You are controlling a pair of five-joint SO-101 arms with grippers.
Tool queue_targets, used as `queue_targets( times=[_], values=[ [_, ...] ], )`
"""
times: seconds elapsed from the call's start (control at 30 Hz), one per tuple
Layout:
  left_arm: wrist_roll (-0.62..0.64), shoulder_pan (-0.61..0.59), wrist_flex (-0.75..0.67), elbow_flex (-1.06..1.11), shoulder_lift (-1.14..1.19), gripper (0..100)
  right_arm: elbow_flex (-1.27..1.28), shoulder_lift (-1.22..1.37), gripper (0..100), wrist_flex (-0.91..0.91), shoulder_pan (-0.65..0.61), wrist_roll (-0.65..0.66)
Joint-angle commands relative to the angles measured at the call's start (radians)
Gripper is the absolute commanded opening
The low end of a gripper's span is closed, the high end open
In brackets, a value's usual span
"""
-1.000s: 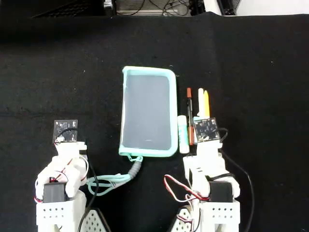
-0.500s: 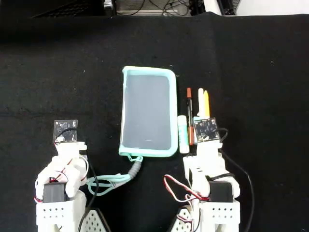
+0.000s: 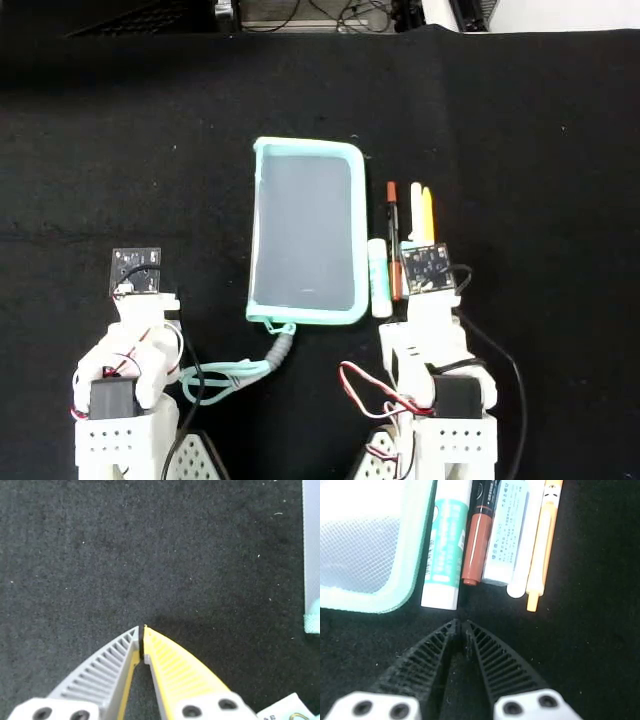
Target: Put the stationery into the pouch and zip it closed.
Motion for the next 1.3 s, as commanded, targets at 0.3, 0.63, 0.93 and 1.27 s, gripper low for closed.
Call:
queue_targets(
  times=[0.3,0.63,0.93,1.27],
  values=[
    [0.008,-0.007,-0.003,0.016,-0.002,3,-0.002,-0.071,1.5,0.003,-0.519,0.003],
    [0.009,-0.015,-0.002,0.016,-0.002,3,-0.002,-0.073,1.5,-0.106,-0.829,0.009],
    [0.008,-0.272,-0.002,0.016,-0.002,3,-0.002,-0.073,1.5,-0.31,-0.829,0.063],
    [0.008,-0.269,-0.005,0.016,-0.002,3,-0.15,-0.071,1.5,-0.41,-0.66,0.258]
  ],
)
